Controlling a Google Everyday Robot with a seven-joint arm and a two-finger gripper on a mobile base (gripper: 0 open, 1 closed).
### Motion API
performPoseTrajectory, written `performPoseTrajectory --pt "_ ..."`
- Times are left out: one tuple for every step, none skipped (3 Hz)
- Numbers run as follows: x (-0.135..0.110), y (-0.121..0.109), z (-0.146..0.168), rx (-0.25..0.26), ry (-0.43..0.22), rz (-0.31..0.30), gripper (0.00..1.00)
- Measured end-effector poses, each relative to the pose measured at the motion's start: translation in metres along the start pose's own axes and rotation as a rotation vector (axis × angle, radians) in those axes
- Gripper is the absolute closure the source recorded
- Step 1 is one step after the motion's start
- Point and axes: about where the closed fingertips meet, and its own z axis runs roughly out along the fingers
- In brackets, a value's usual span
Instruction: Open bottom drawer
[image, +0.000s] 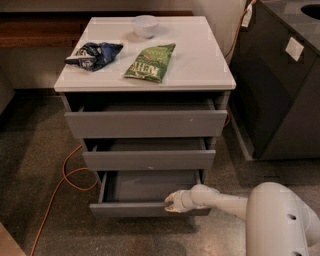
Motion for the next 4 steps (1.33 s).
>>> performPoseTrajectory --pt "-0.018 -0.001 -0.012 0.027 -0.018 0.017 0.13" --pt "-0.043 -0.010 -0.027 0.061 -0.047 0.041 0.00" --pt "-0.058 -0.023 -0.040 0.080 -0.074 0.076 0.21" --pt "-0.055 -0.034 -0.043 0.086 -0.087 0.106 0.44"
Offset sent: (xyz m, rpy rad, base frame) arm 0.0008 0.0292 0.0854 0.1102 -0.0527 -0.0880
